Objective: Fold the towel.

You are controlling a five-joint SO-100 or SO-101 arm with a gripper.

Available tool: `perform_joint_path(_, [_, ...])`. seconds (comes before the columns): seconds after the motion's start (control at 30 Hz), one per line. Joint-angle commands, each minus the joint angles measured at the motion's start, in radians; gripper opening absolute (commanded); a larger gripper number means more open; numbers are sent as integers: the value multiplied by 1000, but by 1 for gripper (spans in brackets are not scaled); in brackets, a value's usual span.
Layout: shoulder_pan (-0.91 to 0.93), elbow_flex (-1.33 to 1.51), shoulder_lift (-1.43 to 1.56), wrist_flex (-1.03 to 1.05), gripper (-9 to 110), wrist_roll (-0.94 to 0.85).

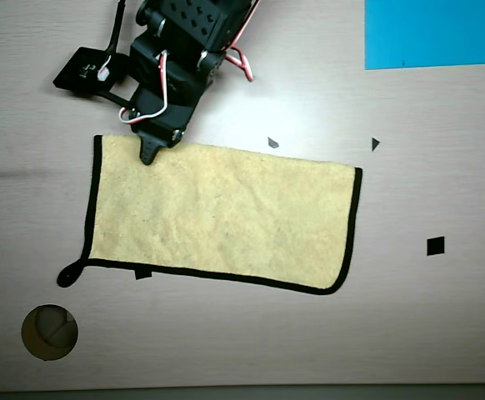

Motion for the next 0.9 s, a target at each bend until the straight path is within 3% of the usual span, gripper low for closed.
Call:
perform_joint_path(0.0, [-5, -86, -23, -32, 16, -34])
perform_joint_path(0.27, [-18, -117, -81, -94, 14, -37])
perform_joint_path(0.5, [-25, -118, -91, -181, 0, -18])
perform_joint_path(0.87, [-34, -126, 2, -112, 0, 67])
